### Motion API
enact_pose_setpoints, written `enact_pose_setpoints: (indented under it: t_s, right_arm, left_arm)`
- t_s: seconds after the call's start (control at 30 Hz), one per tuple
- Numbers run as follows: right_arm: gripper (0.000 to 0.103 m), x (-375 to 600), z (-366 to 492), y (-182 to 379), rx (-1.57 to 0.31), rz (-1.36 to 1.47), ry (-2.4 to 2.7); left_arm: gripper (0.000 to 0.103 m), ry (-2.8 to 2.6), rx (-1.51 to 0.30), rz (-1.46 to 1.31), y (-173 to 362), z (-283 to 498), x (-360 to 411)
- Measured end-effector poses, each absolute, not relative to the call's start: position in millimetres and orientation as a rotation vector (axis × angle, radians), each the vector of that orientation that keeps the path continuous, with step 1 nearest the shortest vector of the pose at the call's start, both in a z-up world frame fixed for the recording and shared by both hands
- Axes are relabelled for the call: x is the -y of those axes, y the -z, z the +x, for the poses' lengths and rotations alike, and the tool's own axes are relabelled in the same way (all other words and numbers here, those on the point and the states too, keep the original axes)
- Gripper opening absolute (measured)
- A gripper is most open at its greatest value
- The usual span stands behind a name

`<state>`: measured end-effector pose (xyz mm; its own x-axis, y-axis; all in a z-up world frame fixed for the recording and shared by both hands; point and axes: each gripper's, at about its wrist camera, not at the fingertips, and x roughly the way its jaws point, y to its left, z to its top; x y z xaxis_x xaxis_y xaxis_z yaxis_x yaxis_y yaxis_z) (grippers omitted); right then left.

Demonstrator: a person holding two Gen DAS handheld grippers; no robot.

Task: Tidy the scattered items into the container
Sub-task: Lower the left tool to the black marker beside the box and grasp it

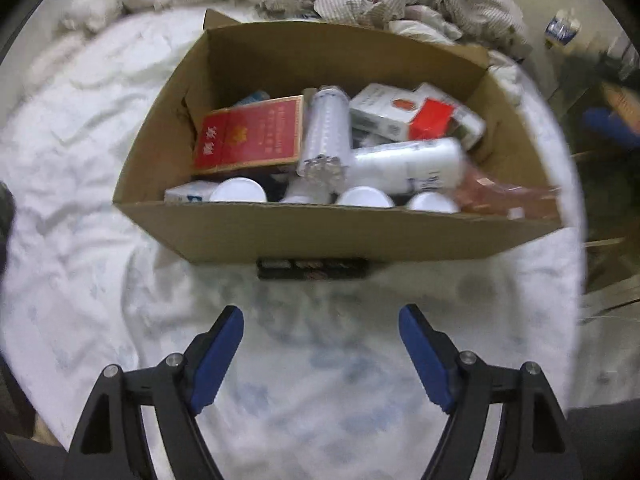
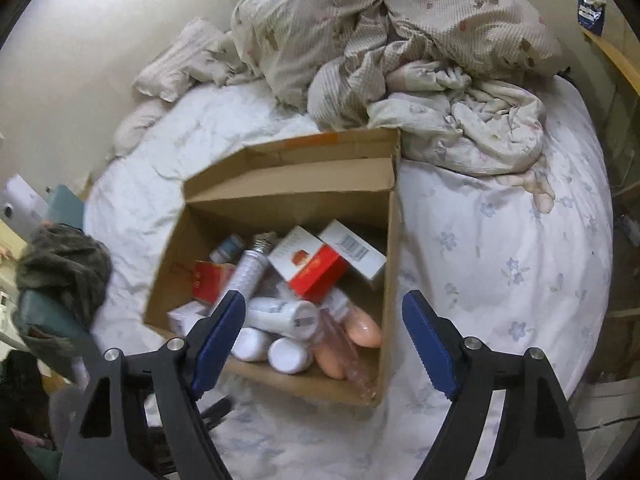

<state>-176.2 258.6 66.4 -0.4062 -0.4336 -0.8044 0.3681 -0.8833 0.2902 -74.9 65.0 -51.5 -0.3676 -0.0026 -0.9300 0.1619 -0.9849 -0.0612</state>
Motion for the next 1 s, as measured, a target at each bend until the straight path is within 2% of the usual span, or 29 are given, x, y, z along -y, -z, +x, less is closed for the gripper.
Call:
enact_pose_setpoints:
  t_s: [0.13,0.27,0.77,0.83,0.87,0.9,0.97,1.0]
  right_arm:
    - [0.084,-272.1,-168.0,-89.0,0.149,1.281,2.293]
    - [0.084,-281.2,-162.6,-104.5,0.163,1.238,2.293]
    - [0.084,-272.2,-165.4,-105.5,0.197,1.243,2.237]
    - [0.084,-270.4,-164.5,-103.7,0.191,1.248,2.233]
    - [0.084,-269.6,-163.9,-102.5,0.187,1.251,2.232]
    - [0.084,-268.9,-163.7,-101.2,0.182,1.255,2.232]
    - [0.084,-268.0,-162.8,-98.3,0.173,1.263,2.230]
    - [0.084,-267.4,-162.5,-96.5,0.168,1.268,2.229]
  left_arm:
    - [0.080,2.495,-0.190,1.615,68.4,-91.1,-72.9]
    - [0.080,2.445,-0.195,1.648,83.0,-104.7,-78.0]
    - [0.083,2.448,-0.128,1.659,102.0,-123.2,-84.8]
    - [0.078,2.463,-0.130,1.660,100.1,-123.0,-82.8]
    - [0.067,2.462,-0.137,1.659,99.0,-122.1,-81.3]
    - [0.050,2.460,-0.135,1.662,96.7,-120.8,-80.4]
    - [0.028,2.470,-0.121,1.676,92.7,-119.7,-80.0]
    - [0.026,2.483,-0.125,1.695,90.1,-119.4,-79.3]
